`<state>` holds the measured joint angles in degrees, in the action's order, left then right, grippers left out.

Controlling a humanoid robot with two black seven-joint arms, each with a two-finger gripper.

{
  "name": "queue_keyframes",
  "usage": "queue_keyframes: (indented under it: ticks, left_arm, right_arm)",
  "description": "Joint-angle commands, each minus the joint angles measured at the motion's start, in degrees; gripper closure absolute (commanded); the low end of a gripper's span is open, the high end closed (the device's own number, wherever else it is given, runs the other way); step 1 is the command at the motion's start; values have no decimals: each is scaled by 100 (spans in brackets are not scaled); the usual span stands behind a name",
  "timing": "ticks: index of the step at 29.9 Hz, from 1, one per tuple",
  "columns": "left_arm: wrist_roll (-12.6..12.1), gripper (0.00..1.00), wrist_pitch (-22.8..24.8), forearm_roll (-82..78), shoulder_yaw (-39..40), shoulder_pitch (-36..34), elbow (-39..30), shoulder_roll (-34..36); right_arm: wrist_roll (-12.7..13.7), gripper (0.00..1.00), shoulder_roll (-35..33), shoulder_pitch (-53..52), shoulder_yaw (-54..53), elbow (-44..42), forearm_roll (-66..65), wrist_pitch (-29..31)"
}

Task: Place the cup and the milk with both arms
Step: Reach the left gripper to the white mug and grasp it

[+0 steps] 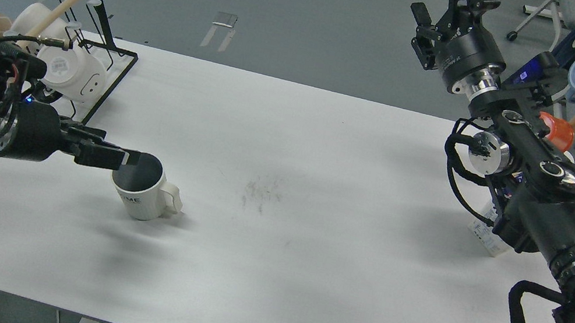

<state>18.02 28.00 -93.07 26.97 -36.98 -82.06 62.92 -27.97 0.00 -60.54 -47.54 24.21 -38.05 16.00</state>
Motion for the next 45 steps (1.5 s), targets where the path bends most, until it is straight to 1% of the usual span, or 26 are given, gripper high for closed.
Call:
queue_keyframes:
  ticks: [1,6,8,13,18,23,30,34,35,36,37,38,39,41,42,43,44,45]
  left_arm:
    - [-9,1,0,-27,1,-19,383,-219]
    - [-44,1,0,-27,-8,24,463,-333]
    - [-79,1,0,-27,-122,25,489,-430]
    - [-132,1,0,-27,-175,25,752,-622]
    - [-132,1,0,-9,-166,25,937,-729]
    - [-132,3,0,9,-175,24,1008,-825]
    - [-132,8,0,-18,-175,33,1008,-834]
    - [-132,29,0,-9,-254,33,1008,-825]
    - [-124,30,0,-9,-271,33,1008,-825]
    - [-132,33,0,-9,-306,33,1008,-825]
    - [-132,44,0,0,-315,33,1008,-825]
    - [-132,50,0,0,-324,33,1008,-825]
    - [-132,62,0,-9,-324,33,1008,-825]
    - [-132,66,0,-9,-324,33,1008,-834]
    - [-124,72,0,-18,-324,33,999,-825]
    - [-115,93,0,-18,-324,33,990,-817]
    - [-124,100,0,-9,-324,33,990,-817]
    - [-124,100,0,-18,-315,25,990,-817]
  right_arm:
    - [-3,0,0,34,-1,5,-1,0]
    - [-3,0,0,69,-10,5,-1,0]
    - [-3,0,0,69,-10,5,-1,0]
    - [-3,0,0,69,-18,5,-1,0]
    - [-3,0,0,60,-18,5,-1,0]
    - [-3,0,0,69,-18,5,-1,0]
    - [-3,0,0,77,-10,5,-1,-9]
    - [-3,0,0,77,-10,5,-1,-9]
    - [-3,0,0,77,-10,5,-1,-9]
    - [-3,0,0,86,-1,5,-1,-9]
    - [-3,0,0,86,-1,5,-1,-9]
    - [-3,0,0,86,-1,5,-1,-9]
    - [-3,0,0,86,-1,5,-1,-9]
    - [-3,0,0,112,-1,5,-1,-9]
    - [-3,0,0,121,-9,5,-1,-9]
    - [-3,0,0,121,-10,5,-1,-9]
    - [-3,0,0,121,-10,5,-1,-9]
    - [-3,0,0,121,-10,5,-1,-9]
